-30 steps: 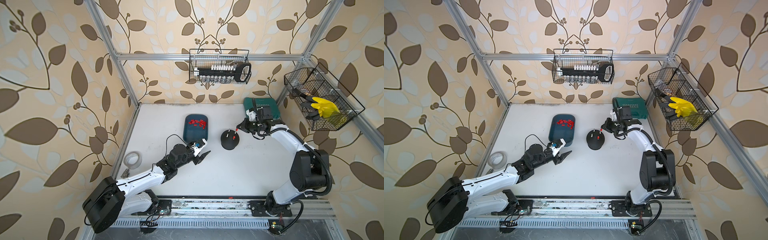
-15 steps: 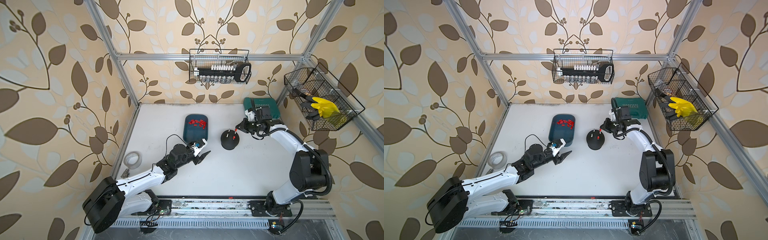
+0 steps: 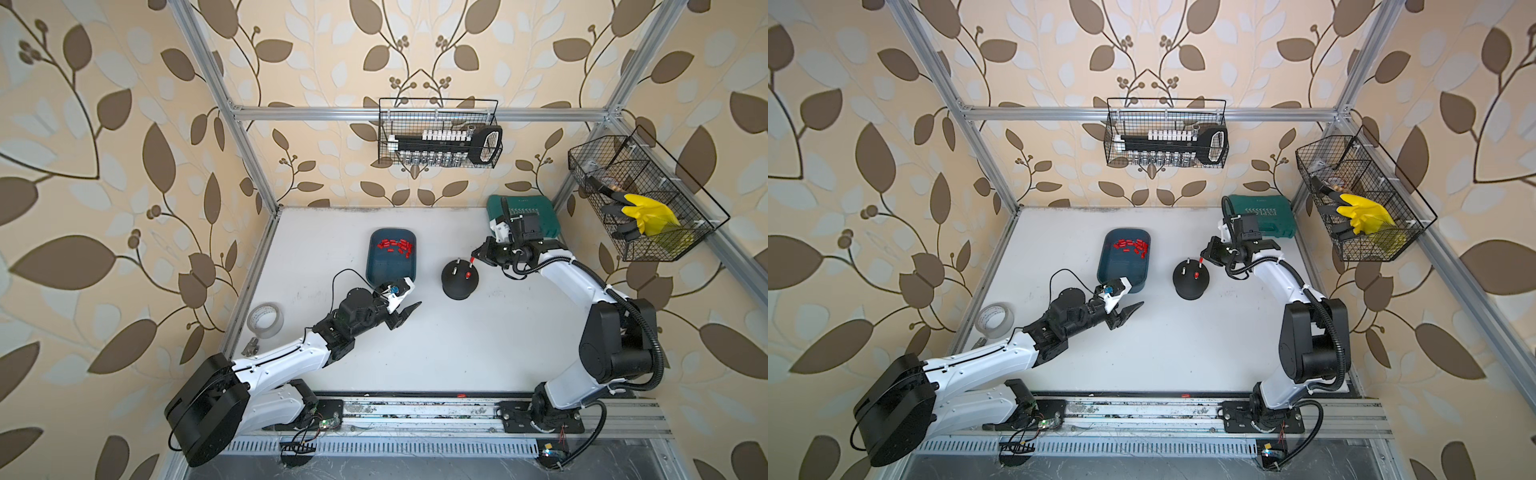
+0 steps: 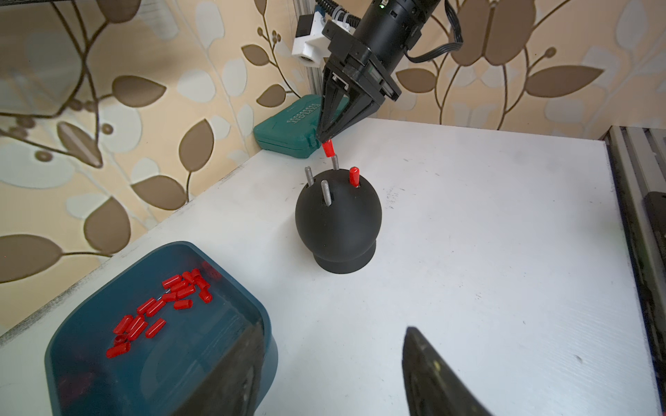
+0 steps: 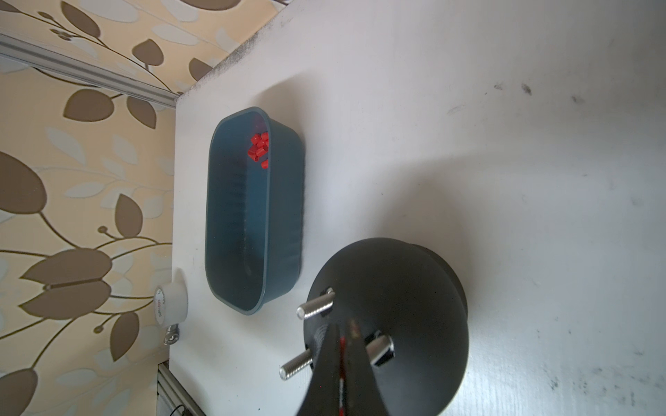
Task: Cover the protruding screws with screw protection sleeves
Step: Attach the screw protection sleeve to the screw.
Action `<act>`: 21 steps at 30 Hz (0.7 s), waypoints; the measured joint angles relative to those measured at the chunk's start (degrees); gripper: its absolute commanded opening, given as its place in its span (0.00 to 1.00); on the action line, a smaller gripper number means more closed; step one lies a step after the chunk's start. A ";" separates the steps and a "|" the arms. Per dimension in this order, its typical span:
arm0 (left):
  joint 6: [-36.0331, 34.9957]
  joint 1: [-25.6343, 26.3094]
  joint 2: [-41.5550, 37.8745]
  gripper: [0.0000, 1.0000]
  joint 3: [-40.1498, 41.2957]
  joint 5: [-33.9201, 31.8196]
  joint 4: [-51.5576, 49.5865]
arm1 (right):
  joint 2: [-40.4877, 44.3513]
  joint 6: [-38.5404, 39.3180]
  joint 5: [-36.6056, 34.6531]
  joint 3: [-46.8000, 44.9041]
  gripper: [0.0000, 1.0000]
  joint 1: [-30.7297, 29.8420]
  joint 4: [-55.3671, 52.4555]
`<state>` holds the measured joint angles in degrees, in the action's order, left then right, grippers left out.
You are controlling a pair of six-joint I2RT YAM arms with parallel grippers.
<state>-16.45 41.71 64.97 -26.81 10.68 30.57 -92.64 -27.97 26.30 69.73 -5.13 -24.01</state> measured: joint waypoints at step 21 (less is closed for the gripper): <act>-0.02 0.00 0.00 0.63 0.00 0.02 -0.07 | 2.29 3.34 -5.60 -1.31 0.00 -2.64 0.09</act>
<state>-16.47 41.71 64.97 -26.81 10.70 30.50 -90.35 -24.62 20.71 68.42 -7.77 -23.92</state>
